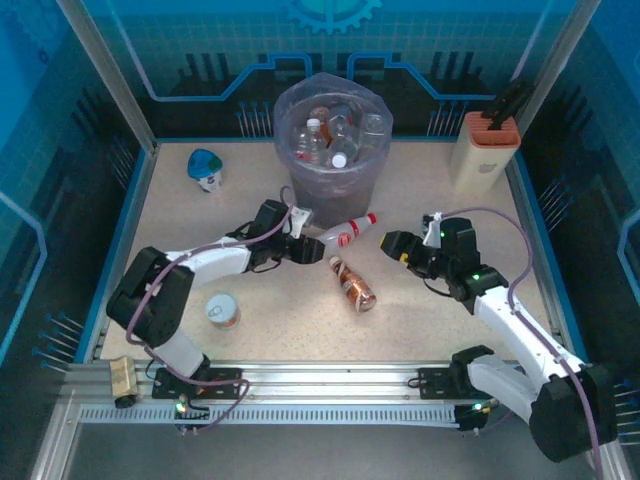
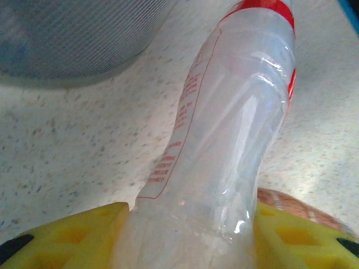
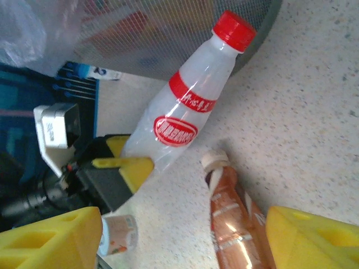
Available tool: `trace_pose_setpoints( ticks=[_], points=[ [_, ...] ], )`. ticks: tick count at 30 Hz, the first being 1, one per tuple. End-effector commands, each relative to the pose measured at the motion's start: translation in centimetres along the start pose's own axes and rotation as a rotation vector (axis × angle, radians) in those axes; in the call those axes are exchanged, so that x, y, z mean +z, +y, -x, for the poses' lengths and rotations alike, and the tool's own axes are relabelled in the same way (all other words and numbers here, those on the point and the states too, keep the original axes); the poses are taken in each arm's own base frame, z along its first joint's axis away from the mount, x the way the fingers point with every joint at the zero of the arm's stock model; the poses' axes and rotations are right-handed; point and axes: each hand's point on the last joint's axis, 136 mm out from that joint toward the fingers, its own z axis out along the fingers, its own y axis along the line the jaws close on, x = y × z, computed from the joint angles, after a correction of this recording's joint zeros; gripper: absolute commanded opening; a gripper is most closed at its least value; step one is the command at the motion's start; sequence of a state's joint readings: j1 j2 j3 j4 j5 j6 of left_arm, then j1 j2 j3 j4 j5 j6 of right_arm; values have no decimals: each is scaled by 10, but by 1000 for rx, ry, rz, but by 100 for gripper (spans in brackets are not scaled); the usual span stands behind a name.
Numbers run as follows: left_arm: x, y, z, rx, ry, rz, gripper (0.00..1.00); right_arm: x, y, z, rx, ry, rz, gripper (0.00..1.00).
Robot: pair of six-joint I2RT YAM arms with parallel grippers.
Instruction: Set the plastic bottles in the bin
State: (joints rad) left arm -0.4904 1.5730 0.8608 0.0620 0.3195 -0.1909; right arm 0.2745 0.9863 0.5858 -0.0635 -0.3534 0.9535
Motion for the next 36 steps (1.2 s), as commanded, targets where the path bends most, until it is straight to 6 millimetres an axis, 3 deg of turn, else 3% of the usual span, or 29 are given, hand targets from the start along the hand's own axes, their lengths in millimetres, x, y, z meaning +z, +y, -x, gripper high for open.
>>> trace_pose_setpoints(
  ticks=[1,7,10,14,17,20,25,29,36],
  points=[
    [-12,-32,8,64,-42,-74,52,8,19,12,12,-48,75,78],
    [-23,-73,9,74,-107,-170,52,24,27,27,-8,-76,85,78],
    [-29,-87,5,76,-126,-202,52,28,34,41,-34,-115,116,72],
    [-34,-91,-4,70,-141,-206,52,27,41,51,-41,-138,136,61],
    [-34,-89,-4,55,-151,-194,52,25,51,52,-49,-136,177,44],
    [-34,-89,1,40,-164,-187,56,19,57,51,-54,-138,194,34],
    [-43,-93,12,23,-207,-187,68,1,69,60,-122,-183,177,32],
    [-65,-92,22,-10,-266,-155,92,-21,100,83,-264,-259,172,32],
    [-102,-70,14,-127,-285,-6,95,-62,173,138,-569,-462,177,30]
  ],
)
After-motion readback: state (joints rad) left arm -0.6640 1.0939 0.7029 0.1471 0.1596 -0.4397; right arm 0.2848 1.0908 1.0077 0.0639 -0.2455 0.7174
